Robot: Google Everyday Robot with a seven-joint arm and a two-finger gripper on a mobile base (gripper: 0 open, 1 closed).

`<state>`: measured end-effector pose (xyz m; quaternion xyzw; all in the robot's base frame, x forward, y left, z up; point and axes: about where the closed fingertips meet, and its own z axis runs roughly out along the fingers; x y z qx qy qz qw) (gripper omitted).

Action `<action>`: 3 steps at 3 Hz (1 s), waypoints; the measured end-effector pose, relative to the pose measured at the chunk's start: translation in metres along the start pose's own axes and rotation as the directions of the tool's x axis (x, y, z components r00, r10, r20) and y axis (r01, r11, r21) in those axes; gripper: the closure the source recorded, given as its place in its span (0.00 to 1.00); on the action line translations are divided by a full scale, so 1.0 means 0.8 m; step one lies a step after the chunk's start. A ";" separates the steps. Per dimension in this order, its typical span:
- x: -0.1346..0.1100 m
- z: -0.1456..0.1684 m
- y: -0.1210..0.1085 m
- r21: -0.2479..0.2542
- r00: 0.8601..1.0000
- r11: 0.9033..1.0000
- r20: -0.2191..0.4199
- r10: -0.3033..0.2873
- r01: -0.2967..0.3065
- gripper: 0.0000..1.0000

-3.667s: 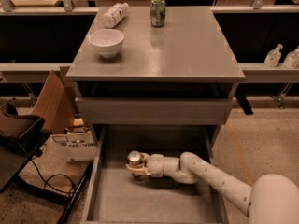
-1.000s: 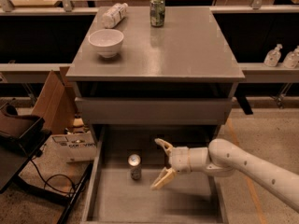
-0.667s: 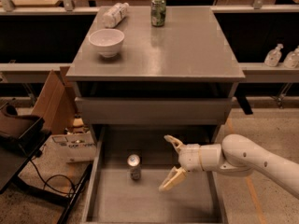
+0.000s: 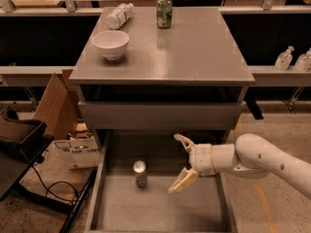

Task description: Place redbull can into middle drawer

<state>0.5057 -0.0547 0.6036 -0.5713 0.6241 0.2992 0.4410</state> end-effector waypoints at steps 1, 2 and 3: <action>-0.021 -0.056 0.010 0.030 0.994 0.997 -0.085 -0.063 0.065 0.00; -0.050 -0.120 0.027 0.007 0.964 0.993 -0.240 -0.113 0.118 0.00; -0.092 -0.185 0.032 -0.020 0.897 0.992 -0.426 -0.118 0.121 0.00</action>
Offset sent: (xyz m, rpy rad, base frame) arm -0.0721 -0.1321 0.2085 -0.6104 -0.1338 -0.0367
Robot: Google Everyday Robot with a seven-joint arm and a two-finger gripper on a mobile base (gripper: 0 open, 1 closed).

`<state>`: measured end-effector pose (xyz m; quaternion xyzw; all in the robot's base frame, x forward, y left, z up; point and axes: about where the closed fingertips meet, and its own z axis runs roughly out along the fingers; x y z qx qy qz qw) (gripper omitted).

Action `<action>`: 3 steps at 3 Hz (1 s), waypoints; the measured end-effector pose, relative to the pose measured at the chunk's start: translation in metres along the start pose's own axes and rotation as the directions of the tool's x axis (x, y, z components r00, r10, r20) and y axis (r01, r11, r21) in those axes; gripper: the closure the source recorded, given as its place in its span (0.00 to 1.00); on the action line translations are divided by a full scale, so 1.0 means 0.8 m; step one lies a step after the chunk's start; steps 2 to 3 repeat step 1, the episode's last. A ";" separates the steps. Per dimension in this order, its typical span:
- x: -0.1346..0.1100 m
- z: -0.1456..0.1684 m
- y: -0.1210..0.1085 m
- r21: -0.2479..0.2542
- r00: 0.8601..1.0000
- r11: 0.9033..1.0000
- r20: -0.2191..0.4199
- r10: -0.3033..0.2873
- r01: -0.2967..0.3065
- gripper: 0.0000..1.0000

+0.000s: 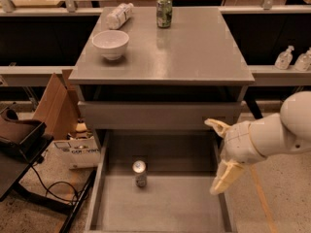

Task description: Place redbull can into middle drawer

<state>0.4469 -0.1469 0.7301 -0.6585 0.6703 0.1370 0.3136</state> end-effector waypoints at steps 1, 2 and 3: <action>-0.040 -0.079 -0.020 0.040 0.979 0.997 -0.194 -0.055 0.064 0.00; -0.040 -0.079 -0.020 0.040 0.979 0.997 -0.194 -0.055 0.064 0.00; -0.040 -0.079 -0.020 0.040 0.979 0.997 -0.194 -0.055 0.064 0.00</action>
Offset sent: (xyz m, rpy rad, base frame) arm 0.0000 0.0000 0.0000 0.0000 0.0000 0.0000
